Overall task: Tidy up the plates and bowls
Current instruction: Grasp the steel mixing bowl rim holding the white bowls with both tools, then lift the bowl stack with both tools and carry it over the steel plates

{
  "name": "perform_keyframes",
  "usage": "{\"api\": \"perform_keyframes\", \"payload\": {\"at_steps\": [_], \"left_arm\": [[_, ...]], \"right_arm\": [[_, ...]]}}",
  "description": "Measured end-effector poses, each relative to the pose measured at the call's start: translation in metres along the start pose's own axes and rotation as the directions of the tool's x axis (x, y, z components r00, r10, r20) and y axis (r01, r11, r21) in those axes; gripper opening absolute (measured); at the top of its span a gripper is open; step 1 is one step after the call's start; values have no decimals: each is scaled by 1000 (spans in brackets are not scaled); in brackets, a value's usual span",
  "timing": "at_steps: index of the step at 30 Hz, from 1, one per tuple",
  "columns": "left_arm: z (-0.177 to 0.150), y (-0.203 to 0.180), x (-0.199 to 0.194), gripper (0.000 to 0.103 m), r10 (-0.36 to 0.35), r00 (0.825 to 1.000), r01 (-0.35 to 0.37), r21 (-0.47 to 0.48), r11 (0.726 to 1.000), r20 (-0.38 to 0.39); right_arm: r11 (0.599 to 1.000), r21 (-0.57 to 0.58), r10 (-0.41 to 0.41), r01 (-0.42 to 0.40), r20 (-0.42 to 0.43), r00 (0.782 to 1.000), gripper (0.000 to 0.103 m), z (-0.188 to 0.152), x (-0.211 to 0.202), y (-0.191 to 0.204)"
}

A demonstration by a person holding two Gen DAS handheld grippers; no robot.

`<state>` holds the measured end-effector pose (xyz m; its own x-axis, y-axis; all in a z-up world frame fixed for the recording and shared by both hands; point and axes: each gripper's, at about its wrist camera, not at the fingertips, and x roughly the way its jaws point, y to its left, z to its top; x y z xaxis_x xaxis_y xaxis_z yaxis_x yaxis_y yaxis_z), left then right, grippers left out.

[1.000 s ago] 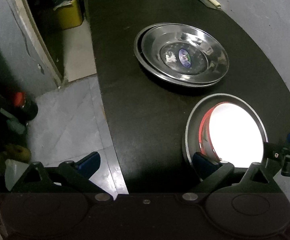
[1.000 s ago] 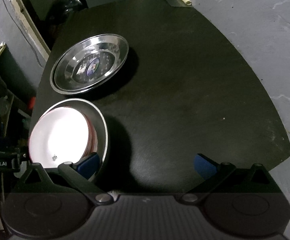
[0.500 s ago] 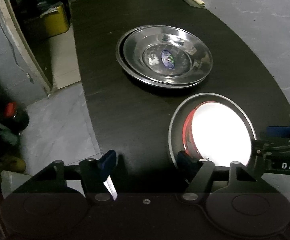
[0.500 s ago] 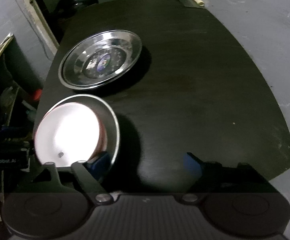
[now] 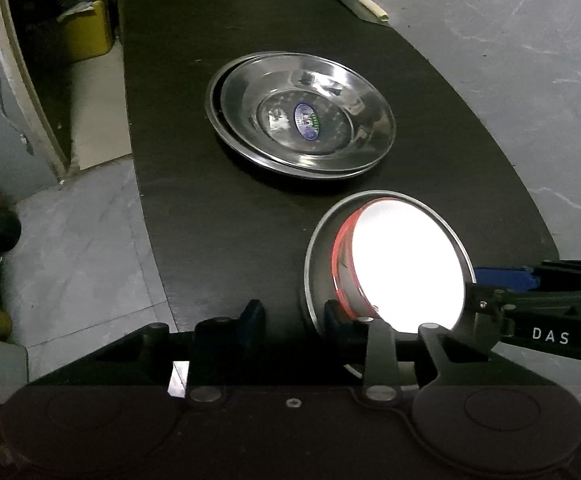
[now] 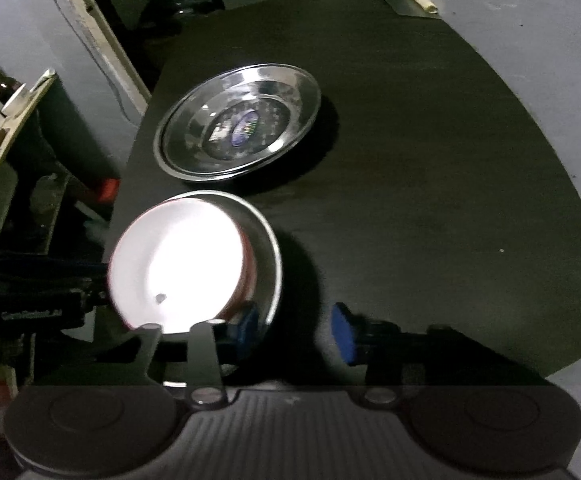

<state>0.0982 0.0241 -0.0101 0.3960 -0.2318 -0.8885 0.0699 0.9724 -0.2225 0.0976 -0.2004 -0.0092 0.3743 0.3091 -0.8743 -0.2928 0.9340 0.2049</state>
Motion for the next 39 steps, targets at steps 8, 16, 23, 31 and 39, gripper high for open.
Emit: {"api": "perform_keyframes", "payload": {"at_steps": [8,16,23,31,39], "left_arm": [[-1,1,-1,15,-65,998,65,-4,998,6],[-2,3,-1,14,-69,998,70,-13,997,10],[-2,4,-1,15,-69,998,70,-11,998,11],[-2,2,-1,14,-63,998,63,-3,998,10],[-2,2,-2,14,-59,998,59,-3,998,8]], "right_arm": [[998,-7,65,-65,4,998,16,0,2,3],[997,3,79,-79,3,997,16,-1,2,2],[997,6,81,-81,3,997,16,-1,2,1],[997,5,80,-80,3,997,16,-1,2,1],[997,0,80,-80,5,997,16,-1,1,3]]}}
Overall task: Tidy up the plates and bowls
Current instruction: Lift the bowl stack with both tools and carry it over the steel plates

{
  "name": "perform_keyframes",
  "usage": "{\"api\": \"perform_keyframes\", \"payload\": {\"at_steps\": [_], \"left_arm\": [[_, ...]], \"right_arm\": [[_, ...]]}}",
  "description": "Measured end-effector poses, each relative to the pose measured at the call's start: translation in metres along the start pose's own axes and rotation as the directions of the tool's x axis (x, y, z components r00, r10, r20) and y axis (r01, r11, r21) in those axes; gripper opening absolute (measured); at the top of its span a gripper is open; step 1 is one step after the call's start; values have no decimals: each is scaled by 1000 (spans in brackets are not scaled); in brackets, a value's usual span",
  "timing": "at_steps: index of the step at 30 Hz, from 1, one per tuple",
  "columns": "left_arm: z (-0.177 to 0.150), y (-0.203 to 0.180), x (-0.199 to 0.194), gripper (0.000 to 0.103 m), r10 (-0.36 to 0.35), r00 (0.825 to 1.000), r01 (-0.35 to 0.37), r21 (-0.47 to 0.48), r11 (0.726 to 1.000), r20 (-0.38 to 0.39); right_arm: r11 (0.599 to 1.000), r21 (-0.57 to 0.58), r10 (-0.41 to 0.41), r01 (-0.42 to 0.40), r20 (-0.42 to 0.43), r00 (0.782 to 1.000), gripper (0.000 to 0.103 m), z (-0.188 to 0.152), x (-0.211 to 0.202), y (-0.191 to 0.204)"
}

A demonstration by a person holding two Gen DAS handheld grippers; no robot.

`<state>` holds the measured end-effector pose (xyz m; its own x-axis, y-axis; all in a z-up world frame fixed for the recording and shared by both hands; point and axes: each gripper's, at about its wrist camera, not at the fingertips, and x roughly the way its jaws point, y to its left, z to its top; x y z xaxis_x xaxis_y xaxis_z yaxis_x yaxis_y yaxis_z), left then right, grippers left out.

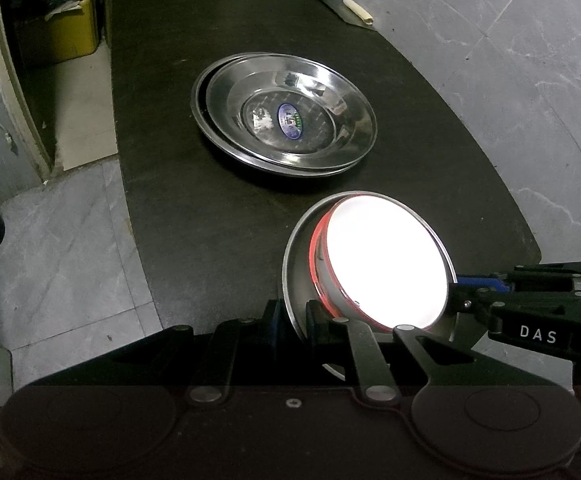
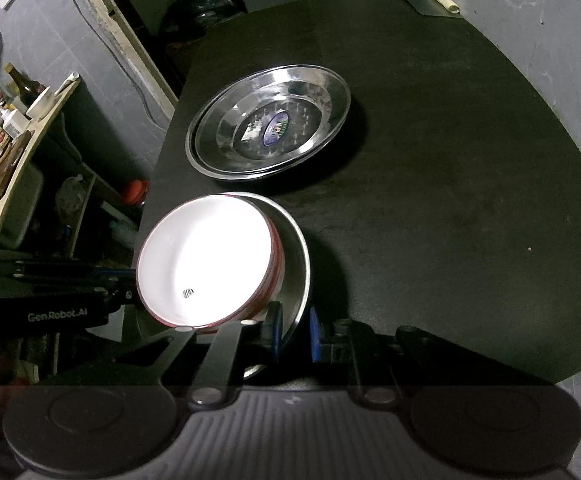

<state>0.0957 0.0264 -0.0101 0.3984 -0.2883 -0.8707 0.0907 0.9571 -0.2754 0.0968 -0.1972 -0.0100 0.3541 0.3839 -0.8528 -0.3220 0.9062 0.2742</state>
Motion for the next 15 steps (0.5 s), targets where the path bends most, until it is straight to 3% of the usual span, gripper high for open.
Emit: {"api": "perform_keyframes", "payload": {"at_steps": [15], "left_arm": [[-1,2,-3,13,-6,1000,6,-10,1000,18]], "right_arm": [[1000,-9,9,-9,40,999,16,1,-8,3]]}}
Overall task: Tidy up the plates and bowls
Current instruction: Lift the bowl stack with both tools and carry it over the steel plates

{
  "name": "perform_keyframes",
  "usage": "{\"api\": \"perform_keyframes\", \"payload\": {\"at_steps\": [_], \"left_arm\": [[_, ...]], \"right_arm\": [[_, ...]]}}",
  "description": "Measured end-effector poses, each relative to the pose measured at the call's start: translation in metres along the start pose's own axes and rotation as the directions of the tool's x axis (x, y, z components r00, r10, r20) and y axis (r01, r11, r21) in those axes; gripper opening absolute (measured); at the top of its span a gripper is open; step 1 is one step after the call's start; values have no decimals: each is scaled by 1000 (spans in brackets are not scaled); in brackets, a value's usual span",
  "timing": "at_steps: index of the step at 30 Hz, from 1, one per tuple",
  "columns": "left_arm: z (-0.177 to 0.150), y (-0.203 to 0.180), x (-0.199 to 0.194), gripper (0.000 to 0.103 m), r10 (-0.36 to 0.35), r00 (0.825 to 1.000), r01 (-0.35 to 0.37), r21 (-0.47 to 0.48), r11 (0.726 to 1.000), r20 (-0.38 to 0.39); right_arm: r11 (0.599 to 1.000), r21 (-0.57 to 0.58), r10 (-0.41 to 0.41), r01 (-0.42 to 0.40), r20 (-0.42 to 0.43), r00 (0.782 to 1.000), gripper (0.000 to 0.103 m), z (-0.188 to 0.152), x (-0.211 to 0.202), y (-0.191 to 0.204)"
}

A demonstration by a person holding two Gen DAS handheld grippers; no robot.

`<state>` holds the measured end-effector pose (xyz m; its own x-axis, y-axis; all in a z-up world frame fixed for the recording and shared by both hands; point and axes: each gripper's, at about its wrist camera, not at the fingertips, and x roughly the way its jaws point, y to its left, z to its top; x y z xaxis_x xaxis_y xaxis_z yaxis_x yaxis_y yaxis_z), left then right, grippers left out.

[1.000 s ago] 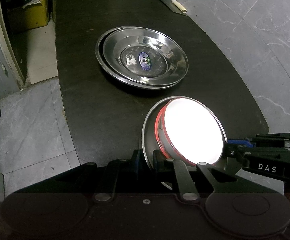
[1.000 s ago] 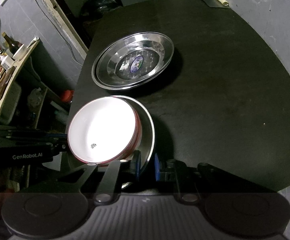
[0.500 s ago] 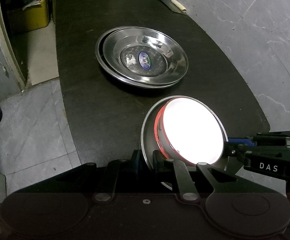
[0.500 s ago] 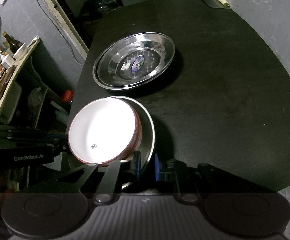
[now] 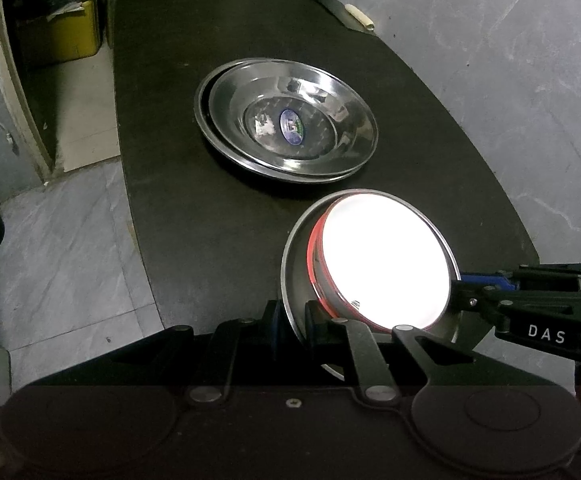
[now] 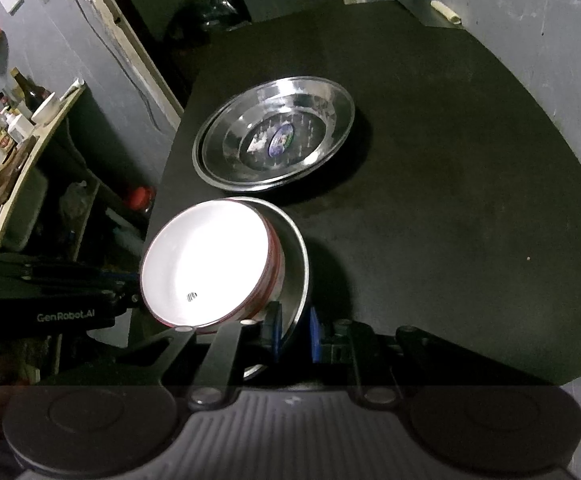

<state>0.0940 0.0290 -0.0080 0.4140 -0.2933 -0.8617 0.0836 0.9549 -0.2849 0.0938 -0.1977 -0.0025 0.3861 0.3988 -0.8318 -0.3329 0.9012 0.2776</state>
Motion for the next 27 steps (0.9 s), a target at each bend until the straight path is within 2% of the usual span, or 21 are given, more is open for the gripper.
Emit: {"api": "perform_keyframes", "payload": {"at_steps": [15,27], "left_arm": [[9,-2,-5,11,-10,999,11,-22,1000,43],[23,-12,1,11,-43,997,46,-38,998,62]], "right_arm": [[1000,7,20,-20,36,999,17,7,-6,-6],[999,40,31,-34,58,998,17,11,-18,-25]]}}
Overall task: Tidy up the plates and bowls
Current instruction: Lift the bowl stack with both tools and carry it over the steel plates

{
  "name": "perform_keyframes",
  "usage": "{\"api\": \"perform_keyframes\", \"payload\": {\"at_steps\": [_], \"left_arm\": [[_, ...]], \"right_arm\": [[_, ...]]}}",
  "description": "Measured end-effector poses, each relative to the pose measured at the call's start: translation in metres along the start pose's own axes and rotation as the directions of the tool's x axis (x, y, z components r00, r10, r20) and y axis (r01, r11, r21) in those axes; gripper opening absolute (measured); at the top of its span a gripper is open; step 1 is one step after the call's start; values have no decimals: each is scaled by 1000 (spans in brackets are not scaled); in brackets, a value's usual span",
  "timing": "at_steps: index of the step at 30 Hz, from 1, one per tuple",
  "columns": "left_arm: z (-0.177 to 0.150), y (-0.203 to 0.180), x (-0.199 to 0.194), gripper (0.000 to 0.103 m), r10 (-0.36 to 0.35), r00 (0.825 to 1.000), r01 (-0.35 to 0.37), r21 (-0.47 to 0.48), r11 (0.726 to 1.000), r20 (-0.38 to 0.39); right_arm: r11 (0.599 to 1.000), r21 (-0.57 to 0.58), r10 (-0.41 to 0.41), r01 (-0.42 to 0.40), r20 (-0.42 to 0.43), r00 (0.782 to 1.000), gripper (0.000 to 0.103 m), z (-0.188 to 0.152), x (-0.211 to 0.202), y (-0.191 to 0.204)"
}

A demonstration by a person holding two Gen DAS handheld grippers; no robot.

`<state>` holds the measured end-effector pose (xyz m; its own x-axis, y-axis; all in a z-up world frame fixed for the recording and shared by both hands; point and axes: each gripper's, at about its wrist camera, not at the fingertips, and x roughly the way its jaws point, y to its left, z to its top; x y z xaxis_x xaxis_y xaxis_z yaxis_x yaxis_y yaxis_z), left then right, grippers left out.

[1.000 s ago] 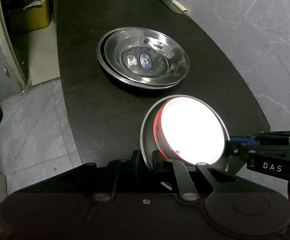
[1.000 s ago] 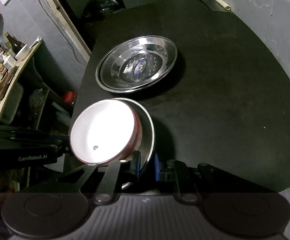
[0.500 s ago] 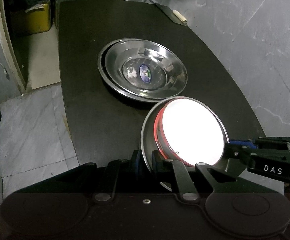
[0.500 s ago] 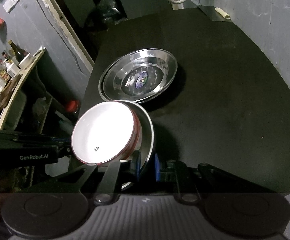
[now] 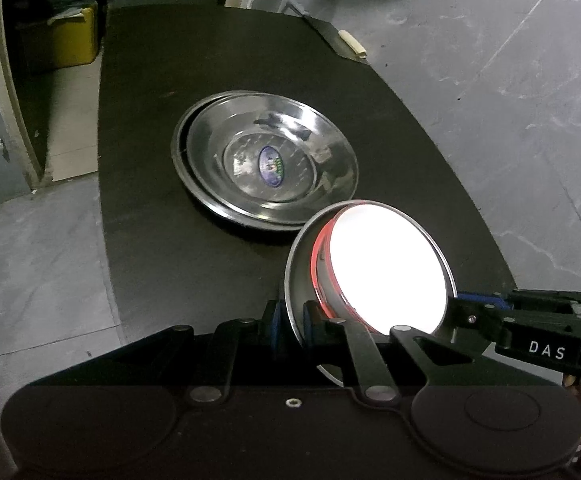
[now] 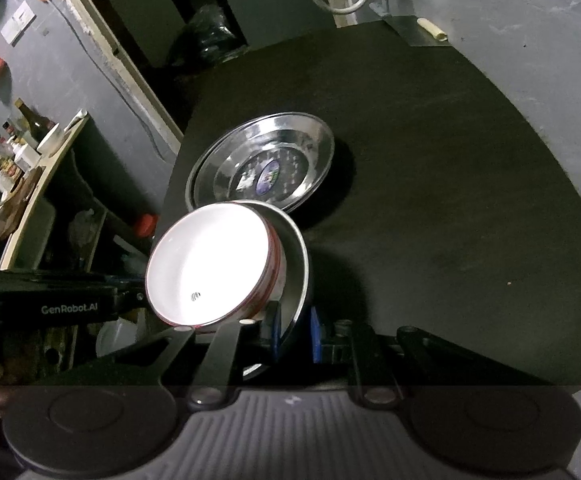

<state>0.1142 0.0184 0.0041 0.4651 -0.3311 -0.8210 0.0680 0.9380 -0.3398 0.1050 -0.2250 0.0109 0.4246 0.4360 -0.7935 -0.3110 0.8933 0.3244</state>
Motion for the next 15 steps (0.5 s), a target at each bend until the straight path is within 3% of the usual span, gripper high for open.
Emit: {"api": "perform_keyframes", "payload": {"at_steps": [15], "left_arm": [[32,-22,19,10,-21,1000,22,-19,1000,4]], "right_arm": [[1000,27,-6,6,2,1000,18,24,-8,-29]]}}
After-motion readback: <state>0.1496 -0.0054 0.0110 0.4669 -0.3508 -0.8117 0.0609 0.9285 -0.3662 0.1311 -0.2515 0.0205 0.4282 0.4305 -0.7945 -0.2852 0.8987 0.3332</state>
